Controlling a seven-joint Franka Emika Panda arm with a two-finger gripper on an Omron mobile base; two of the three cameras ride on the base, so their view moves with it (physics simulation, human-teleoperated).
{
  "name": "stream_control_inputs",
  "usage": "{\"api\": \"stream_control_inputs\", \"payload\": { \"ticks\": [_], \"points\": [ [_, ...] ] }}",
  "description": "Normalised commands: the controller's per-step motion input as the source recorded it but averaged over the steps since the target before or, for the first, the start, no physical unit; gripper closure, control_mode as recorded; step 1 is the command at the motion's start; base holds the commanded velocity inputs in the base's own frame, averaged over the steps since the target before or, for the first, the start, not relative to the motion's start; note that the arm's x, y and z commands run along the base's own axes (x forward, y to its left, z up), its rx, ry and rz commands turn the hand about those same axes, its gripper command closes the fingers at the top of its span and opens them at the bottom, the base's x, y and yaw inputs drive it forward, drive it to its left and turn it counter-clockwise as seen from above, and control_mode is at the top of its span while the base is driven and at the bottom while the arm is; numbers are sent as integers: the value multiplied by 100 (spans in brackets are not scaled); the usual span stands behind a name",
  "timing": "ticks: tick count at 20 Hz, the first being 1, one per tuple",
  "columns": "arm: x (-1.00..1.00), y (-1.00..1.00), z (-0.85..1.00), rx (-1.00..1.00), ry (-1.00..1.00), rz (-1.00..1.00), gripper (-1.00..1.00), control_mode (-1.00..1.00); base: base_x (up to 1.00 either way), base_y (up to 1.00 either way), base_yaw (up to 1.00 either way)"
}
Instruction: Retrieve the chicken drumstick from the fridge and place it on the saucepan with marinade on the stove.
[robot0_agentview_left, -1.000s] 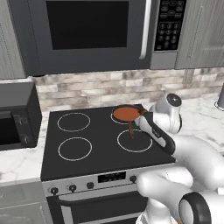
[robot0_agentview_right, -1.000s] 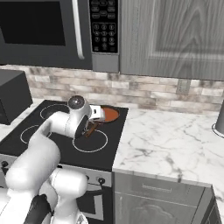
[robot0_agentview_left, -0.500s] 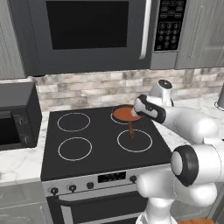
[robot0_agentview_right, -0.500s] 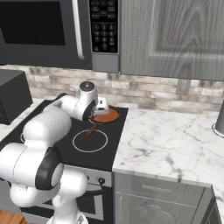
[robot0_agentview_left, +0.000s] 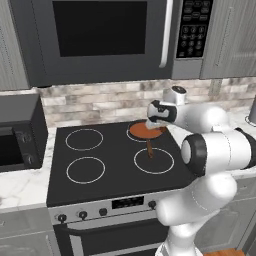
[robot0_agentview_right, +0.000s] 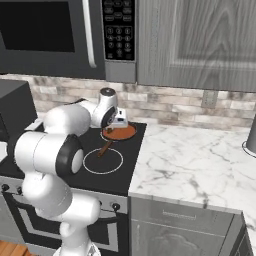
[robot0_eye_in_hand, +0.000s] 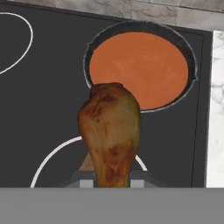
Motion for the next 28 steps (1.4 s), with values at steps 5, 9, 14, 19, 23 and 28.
{"api": "stream_control_inputs", "payload": {
  "ticks": [5, 9, 14, 19, 23, 28],
  "points": [
    [34, 0, -42, 0, 0, 0, 100, -100, 0, 0, 0],
    [39, 0, -20, 0, 0, 0, 100, -100, 0, 0, 0],
    [36, 0, 0, 0, 2, 0, 100, -100, 0, 0, 0],
    [35, 0, -4, 0, 2, 0, 100, -100, 0, 0, 0],
    [34, 0, -25, 0, 1, 0, 100, -100, 0, 0, 0],
    [38, 0, -30, 0, 1, 0, 100, -100, 0, 0, 0]
  ]
}}
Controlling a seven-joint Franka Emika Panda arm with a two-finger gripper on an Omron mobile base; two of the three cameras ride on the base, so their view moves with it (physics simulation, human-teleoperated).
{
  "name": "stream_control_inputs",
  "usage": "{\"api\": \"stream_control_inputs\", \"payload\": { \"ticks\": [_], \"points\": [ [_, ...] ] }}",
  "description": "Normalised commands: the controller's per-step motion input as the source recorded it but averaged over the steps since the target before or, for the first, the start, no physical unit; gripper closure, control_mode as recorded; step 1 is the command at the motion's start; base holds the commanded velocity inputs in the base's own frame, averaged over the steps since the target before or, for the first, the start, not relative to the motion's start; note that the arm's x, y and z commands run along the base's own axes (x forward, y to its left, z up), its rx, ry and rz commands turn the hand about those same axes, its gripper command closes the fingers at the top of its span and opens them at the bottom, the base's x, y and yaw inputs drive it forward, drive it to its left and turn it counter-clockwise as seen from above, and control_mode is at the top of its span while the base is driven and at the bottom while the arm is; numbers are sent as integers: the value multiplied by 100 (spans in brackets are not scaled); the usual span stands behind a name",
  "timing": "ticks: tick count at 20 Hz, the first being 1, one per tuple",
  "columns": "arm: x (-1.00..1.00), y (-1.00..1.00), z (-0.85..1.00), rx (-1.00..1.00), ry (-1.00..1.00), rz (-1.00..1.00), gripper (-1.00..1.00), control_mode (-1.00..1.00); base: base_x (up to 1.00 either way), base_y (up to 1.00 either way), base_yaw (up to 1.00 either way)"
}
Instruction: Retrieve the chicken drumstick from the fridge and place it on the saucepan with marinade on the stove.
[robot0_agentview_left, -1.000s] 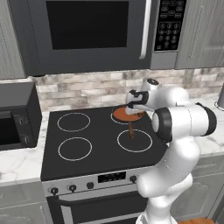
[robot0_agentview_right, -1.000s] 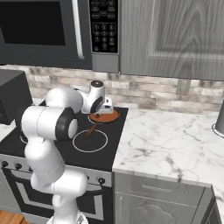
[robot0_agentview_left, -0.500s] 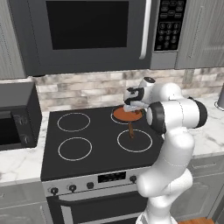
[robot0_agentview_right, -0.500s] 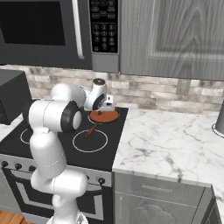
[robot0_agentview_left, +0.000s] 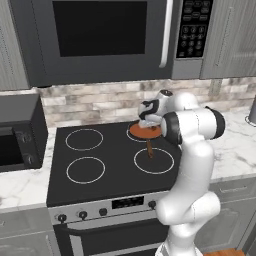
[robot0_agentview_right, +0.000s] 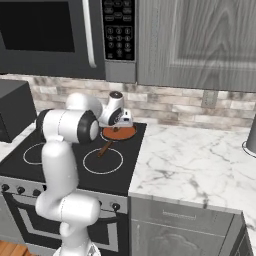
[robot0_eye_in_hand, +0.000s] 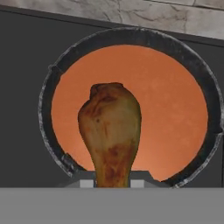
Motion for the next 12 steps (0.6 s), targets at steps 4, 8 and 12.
{"api": "stream_control_inputs", "payload": {
  "ticks": [4, 8, 12],
  "points": [
    [40, 0, -28, 0, 1, 0, 100, -100, 0, 0, 0],
    [37, 0, -28, 0, 1, 0, 100, -100, 0, 0, 0],
    [38, 0, -22, 0, 0, 0, 100, -100, 0, 0, 0]
  ]
}}
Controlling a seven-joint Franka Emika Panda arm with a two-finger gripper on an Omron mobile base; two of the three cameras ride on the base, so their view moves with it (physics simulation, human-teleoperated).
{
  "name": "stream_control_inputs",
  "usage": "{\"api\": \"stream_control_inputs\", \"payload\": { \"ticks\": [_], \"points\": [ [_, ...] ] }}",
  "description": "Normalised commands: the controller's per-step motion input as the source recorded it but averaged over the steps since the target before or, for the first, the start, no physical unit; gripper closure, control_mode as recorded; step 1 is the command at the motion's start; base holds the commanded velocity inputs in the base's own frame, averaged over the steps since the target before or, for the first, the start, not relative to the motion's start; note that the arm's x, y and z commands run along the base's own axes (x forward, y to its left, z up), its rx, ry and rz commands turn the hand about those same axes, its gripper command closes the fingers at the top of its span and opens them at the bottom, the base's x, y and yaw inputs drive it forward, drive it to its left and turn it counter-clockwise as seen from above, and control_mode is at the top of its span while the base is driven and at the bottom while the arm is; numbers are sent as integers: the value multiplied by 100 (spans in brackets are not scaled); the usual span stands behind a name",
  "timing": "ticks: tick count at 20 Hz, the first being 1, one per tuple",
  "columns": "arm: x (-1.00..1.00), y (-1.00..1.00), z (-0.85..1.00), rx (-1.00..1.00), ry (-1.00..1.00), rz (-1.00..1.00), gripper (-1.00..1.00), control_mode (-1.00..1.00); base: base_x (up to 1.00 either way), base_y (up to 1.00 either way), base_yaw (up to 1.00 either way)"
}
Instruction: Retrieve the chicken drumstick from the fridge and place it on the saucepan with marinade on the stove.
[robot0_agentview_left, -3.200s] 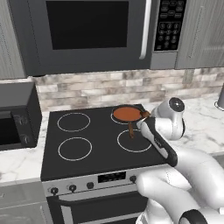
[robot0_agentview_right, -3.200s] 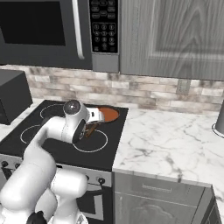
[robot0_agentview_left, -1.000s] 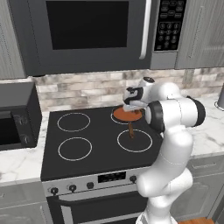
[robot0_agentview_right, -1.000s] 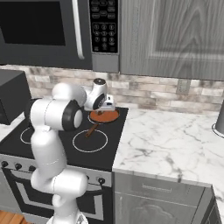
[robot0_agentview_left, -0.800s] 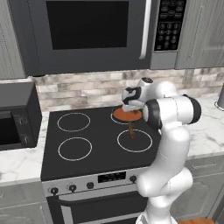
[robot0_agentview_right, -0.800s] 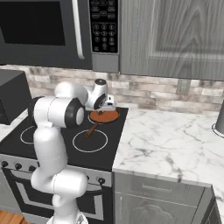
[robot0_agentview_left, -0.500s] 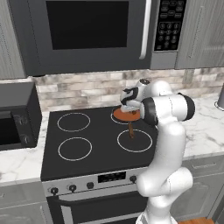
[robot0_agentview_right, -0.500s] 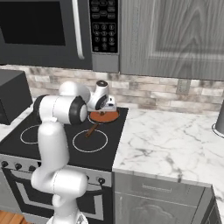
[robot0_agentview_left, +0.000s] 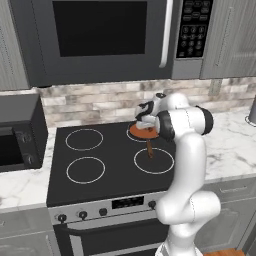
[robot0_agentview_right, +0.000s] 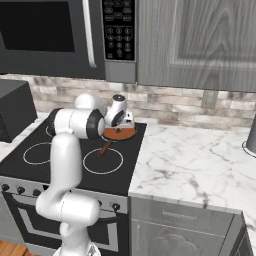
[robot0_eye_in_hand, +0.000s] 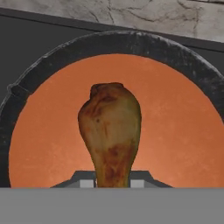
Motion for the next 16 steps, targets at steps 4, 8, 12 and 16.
{"api": "stream_control_inputs", "payload": {
  "ticks": [4, 8, 12, 16],
  "points": [
    [14, 0, -6, 0, 0, 0, -100, -100, 0, 0, 0],
    [-7, 0, 0, 0, 0, 0, -100, -100, 0, 0, 0],
    [-18, 0, 0, 0, 0, 0, -100, -100, 0, 0, 0],
    [-16, 0, 0, 0, 0, 0, -100, -100, 0, 0, 0]
  ]
}}
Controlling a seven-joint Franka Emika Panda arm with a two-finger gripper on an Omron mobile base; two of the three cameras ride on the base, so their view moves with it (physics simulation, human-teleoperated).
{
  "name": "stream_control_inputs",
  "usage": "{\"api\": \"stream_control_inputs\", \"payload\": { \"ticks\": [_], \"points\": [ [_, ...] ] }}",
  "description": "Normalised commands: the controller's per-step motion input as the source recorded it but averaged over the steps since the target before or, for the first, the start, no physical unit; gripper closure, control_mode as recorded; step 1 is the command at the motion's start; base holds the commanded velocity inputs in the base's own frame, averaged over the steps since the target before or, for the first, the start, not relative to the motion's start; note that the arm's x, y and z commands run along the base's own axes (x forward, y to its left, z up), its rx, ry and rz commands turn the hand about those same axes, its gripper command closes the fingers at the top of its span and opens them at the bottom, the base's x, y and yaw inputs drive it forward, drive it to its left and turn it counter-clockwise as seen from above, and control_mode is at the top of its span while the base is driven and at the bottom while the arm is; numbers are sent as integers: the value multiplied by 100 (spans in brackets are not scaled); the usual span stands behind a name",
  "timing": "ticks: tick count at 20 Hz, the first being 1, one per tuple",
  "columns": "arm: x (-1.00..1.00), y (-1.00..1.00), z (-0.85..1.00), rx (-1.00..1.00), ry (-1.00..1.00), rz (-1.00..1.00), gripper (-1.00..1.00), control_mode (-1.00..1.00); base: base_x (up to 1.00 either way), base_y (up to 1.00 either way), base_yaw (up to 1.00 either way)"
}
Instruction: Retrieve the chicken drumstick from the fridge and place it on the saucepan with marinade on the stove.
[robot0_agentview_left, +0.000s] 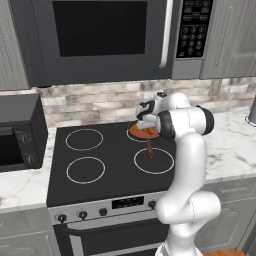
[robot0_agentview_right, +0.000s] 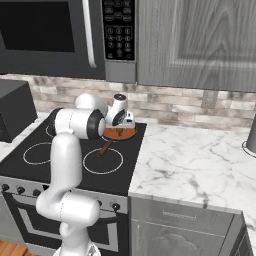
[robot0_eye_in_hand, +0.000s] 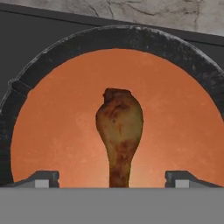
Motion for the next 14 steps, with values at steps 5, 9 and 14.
{"api": "stream_control_inputs", "payload": {
  "ticks": [5, 9, 14],
  "points": [
    [-54, 2, 0, 0, -1, 0, -100, -100, 0, 0, 0],
    [-50, 15, 0, -3, -10, 0, -100, -100, 0, 0, 0],
    [-36, 19, 0, -4, -15, 0, -100, -100, 0, 0, 0]
  ]
}}
